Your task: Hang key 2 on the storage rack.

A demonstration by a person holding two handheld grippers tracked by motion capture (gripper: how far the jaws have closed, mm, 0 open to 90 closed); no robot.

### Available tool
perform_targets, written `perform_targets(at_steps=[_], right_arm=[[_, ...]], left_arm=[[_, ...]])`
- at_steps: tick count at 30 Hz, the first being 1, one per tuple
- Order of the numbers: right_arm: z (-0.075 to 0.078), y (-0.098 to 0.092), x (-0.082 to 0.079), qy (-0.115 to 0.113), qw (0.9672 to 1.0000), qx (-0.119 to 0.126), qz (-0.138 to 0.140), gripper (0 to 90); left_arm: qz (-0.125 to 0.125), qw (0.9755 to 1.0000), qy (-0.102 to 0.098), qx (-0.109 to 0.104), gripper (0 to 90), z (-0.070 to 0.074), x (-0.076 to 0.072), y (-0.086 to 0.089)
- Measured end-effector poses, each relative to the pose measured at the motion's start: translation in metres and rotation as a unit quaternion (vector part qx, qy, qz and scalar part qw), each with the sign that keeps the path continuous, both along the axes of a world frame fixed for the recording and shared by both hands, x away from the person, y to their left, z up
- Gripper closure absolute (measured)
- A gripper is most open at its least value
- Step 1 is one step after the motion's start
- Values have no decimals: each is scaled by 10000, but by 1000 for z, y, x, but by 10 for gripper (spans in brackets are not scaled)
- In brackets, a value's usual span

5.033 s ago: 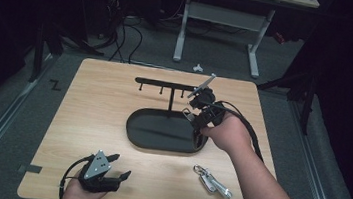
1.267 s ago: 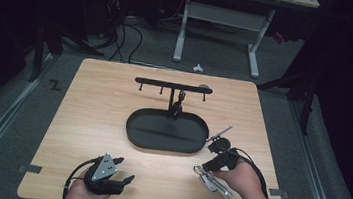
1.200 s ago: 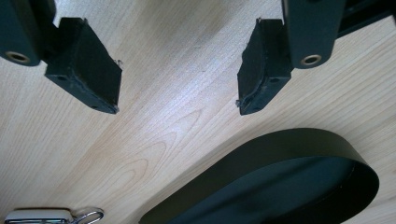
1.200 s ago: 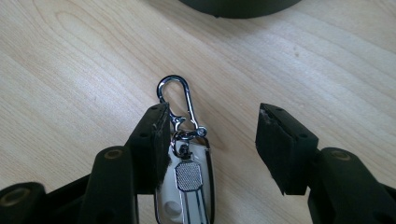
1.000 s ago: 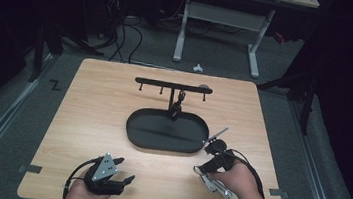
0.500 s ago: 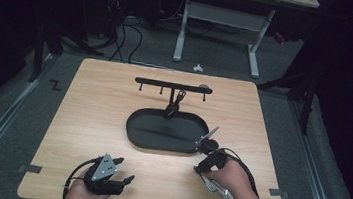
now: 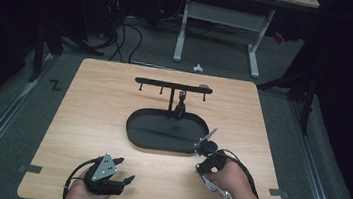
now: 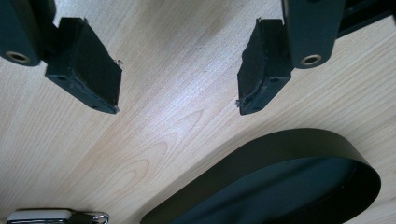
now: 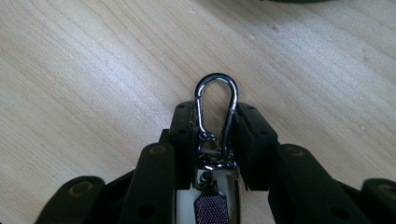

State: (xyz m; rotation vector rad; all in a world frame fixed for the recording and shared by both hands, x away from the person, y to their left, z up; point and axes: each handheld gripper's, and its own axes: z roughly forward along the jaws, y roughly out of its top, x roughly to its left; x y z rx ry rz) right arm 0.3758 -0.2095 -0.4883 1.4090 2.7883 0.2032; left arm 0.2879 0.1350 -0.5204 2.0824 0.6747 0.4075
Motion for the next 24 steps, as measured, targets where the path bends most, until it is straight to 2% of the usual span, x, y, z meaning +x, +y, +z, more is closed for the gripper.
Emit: perform_targets(at_steps=[7, 16, 17, 18, 19, 22, 24], right_arm=[[0, 1, 0, -68, 9999, -82, 39, 714], [2, -1, 0, -235, 9996, -159, -45, 732], [3, -1, 0, -256, 9996, -114, -60, 773], [5, -2, 0, -284, 9996, -41, -52, 862], [8, -3, 0, -385, 9992, -65, -91, 862], [5, -3, -1, -267, 9995, -192, 21, 860], [2, -2, -2, -225, 9996, -168, 29, 859]], left_arm=[[2, 10000, -3, 0, 310, 0, 0, 0], [8, 10000, -2, -4, 310, 0, 0, 0], [9, 10000, -2, -5, 310, 0, 0, 0], [9, 10000, -3, -3, 309, 0, 0, 0], [6, 10000, 7, -1, 310, 0, 0, 0], [6, 10000, -5, -4, 310, 0, 0, 0], [7, 10000, -2, -4, 310, 0, 0, 0]])
